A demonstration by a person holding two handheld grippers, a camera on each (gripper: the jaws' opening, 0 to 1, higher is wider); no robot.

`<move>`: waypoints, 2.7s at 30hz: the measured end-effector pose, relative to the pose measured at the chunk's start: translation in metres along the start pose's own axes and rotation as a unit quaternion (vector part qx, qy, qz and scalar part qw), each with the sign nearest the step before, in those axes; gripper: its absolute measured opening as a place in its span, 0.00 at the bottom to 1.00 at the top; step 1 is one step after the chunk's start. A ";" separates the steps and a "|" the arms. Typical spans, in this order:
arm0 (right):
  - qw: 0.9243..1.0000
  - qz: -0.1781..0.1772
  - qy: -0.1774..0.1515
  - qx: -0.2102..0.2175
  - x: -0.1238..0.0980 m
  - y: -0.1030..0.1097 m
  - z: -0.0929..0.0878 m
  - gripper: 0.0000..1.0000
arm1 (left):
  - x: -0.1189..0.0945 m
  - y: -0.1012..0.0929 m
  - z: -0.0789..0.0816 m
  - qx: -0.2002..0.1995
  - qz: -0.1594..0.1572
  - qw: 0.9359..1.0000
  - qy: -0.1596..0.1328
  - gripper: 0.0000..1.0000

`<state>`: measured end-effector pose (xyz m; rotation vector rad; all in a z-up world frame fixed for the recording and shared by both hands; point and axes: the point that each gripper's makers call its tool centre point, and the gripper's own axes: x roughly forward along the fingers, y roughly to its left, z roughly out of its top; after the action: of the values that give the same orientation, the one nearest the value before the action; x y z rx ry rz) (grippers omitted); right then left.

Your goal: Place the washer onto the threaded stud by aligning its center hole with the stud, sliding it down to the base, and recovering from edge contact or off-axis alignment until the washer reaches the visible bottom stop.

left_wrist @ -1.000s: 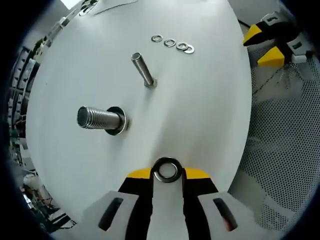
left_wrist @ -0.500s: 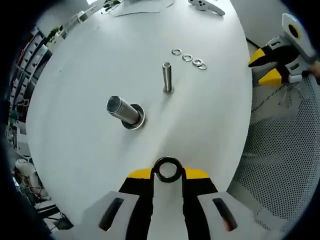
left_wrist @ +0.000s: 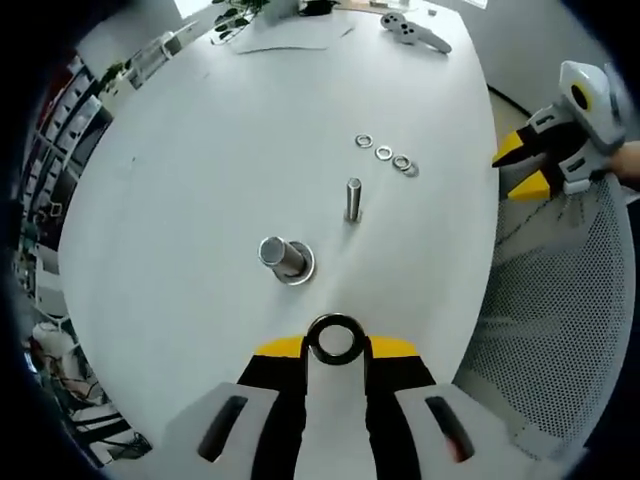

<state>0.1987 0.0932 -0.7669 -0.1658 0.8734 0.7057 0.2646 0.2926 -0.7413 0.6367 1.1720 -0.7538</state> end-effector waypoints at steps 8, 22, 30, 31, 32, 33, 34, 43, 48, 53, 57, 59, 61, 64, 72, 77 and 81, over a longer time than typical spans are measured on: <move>1.000 0.001 -0.002 -0.001 0.000 0.000 0.001 0.25 | -0.011 0.009 0.017 0.006 0.012 1.000 -0.018 0.19; 1.000 0.002 -0.002 -0.001 0.000 0.001 0.001 0.25 | -0.015 0.021 0.040 0.025 0.035 0.998 -0.042 0.19; 1.000 0.002 -0.003 -0.001 0.000 0.001 0.001 0.25 | -0.010 0.026 0.044 0.032 0.043 0.998 -0.043 0.19; 1.000 0.002 -0.003 -0.001 0.000 0.001 0.001 0.25 | -0.009 0.027 0.045 0.033 0.043 0.998 -0.042 0.19; 1.000 0.002 -0.003 0.000 0.000 0.001 0.001 0.25 | -0.008 0.027 0.045 0.033 0.043 0.998 -0.042 0.19; 1.000 0.001 -0.003 0.000 0.000 0.001 0.001 0.25 | -0.007 0.028 0.046 0.033 0.044 0.998 -0.041 0.19; 1.000 0.001 -0.003 0.000 0.000 0.001 0.001 0.25 | -0.005 0.029 0.046 0.031 0.041 0.998 -0.039 0.19; 1.000 0.001 -0.005 0.000 -0.001 0.001 0.002 0.25 | 0.004 0.030 0.050 0.017 0.033 0.999 -0.035 0.19; 1.000 0.000 -0.005 -0.001 -0.001 0.001 0.002 0.25 | 0.008 0.031 0.049 0.018 0.029 0.999 -0.028 0.19; 1.000 0.000 -0.006 -0.001 -0.001 0.001 0.002 0.25 | 0.018 0.031 0.047 0.026 0.027 0.999 -0.019 0.19; 1.000 0.000 -0.007 0.000 -0.001 0.001 0.002 0.25 | 0.026 0.029 0.044 0.019 0.023 0.999 -0.014 0.18; 1.000 0.000 -0.008 0.000 -0.001 0.001 0.002 0.25 | 0.028 0.029 0.043 0.023 0.024 0.999 -0.009 0.18; 1.000 0.001 -0.009 -0.001 -0.001 0.001 0.002 0.25 | 0.031 0.029 0.043 0.026 0.022 0.999 -0.005 0.18; 1.000 0.001 -0.009 -0.002 -0.001 0.001 0.003 0.25 | 0.034 0.029 0.043 0.029 0.020 0.999 0.001 0.18; 1.000 0.004 -0.007 -0.003 -0.001 0.001 0.003 0.25 | 0.047 0.029 0.039 0.025 0.016 0.999 0.013 0.18; 1.000 0.005 -0.007 -0.003 0.000 0.002 0.003 0.25 | 0.050 0.030 0.038 0.018 0.012 1.000 0.016 0.18; 1.000 0.005 -0.007 -0.003 0.000 0.001 0.002 0.25 | 0.051 0.029 0.037 0.020 0.013 1.000 0.016 0.19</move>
<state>0.1992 0.0951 -0.7648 -0.1619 0.8602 0.7185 0.3198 0.2717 -0.7788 0.6974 1.1775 -0.7490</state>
